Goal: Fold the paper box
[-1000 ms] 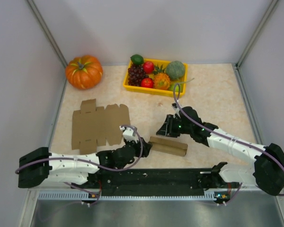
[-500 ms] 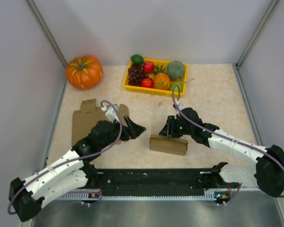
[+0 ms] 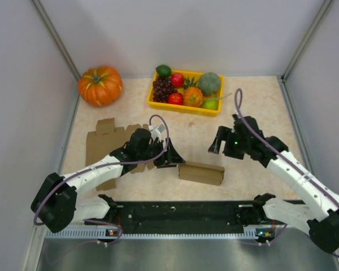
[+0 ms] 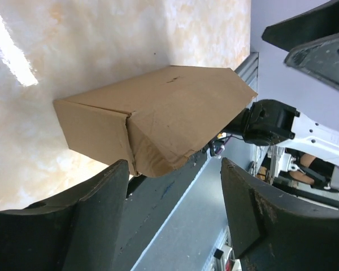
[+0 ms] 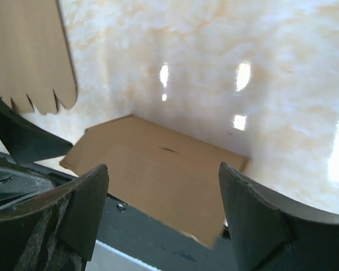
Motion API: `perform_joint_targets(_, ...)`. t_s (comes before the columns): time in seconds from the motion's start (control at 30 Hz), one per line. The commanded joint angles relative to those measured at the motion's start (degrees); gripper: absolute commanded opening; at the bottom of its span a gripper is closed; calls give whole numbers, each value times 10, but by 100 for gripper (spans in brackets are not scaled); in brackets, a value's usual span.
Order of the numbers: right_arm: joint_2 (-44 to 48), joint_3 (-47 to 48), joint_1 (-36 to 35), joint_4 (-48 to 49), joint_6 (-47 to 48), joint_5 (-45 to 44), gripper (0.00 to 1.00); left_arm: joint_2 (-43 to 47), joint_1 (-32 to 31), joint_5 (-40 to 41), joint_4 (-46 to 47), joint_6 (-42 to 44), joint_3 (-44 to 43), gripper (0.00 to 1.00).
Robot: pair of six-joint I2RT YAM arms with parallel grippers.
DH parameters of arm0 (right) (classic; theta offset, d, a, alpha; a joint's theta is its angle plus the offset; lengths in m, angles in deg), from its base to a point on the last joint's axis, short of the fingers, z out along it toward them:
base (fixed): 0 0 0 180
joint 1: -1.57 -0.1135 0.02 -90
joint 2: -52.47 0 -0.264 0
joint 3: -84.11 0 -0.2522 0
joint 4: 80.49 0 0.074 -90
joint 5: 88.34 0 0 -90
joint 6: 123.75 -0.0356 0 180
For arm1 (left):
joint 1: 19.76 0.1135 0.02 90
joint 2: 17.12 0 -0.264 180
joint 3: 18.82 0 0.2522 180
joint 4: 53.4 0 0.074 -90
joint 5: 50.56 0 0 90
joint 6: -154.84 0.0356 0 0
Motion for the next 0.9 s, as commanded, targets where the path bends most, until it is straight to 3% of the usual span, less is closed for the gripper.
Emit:
perform_joint_targets(0.0, 93, -17, 102, -133, -13, 104, 78, -23, 2, -49, 59, 2, -24, 70)
perform_joint_targets(0.1, 126, -60, 148, -139, -22, 172, 74, -39, 2, -57, 64, 3, -25, 69)
perform_joint_targets(0.4, 151, -122, 172, -107, -82, 217, 62, -55, 2, -64, 64, 12, -28, 54)
perform_joint_targets(0.63, 147, -147, 172, -91, -83, 203, 47, -42, -8, -35, 78, 7, -2, 38)
perform_joint_targets(0.87, 163, -192, 172, -72, -57, 162, 46, -29, -48, 29, 92, 18, 19, 30)
